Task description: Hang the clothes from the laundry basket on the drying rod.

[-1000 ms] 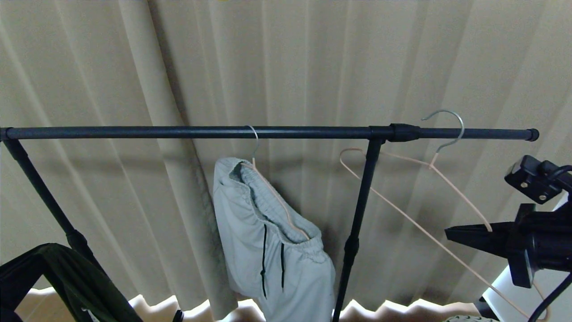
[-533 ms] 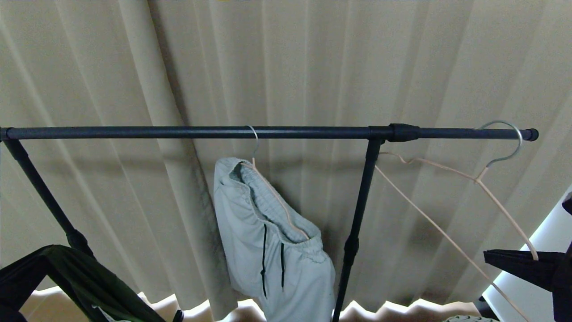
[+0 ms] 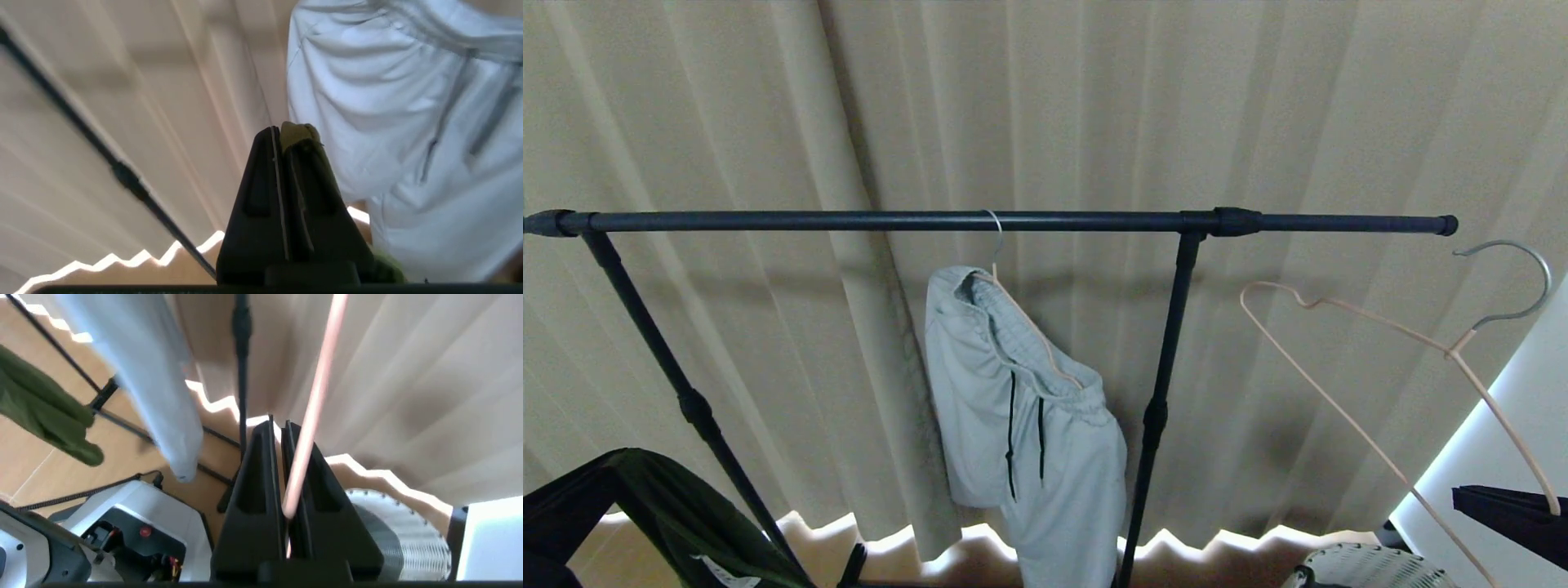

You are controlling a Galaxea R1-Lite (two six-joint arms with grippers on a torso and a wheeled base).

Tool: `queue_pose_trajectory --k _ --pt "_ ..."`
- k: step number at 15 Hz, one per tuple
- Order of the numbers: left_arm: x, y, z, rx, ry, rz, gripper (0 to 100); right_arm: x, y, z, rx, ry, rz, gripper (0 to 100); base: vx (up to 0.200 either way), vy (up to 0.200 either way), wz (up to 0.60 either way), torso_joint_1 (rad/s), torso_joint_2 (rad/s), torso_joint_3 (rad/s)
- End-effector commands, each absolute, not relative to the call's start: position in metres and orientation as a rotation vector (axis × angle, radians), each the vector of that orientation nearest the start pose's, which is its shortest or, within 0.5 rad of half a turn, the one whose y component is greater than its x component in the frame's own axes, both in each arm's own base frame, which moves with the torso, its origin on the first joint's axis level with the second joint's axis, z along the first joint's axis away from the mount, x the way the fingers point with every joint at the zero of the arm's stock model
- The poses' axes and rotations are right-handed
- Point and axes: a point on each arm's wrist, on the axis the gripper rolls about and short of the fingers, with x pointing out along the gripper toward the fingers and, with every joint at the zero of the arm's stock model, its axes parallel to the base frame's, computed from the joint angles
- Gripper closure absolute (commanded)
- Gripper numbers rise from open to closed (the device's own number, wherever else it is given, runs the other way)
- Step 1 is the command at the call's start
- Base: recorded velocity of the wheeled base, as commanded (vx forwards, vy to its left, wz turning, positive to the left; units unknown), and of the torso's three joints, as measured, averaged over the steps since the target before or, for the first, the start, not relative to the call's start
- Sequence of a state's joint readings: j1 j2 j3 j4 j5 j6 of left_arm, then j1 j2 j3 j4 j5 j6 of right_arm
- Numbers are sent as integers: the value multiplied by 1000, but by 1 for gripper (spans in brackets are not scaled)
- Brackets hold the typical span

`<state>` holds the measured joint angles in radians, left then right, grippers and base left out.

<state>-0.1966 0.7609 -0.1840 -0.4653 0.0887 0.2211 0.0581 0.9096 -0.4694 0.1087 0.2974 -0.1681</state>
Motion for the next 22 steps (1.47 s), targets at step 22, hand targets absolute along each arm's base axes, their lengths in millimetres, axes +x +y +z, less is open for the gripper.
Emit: queue_pose_trajectory --k 22 --pt "71 -12 164 236 97 -122 100 88 12 165 -91 559 398 100 -73 45 0 1 1 2"
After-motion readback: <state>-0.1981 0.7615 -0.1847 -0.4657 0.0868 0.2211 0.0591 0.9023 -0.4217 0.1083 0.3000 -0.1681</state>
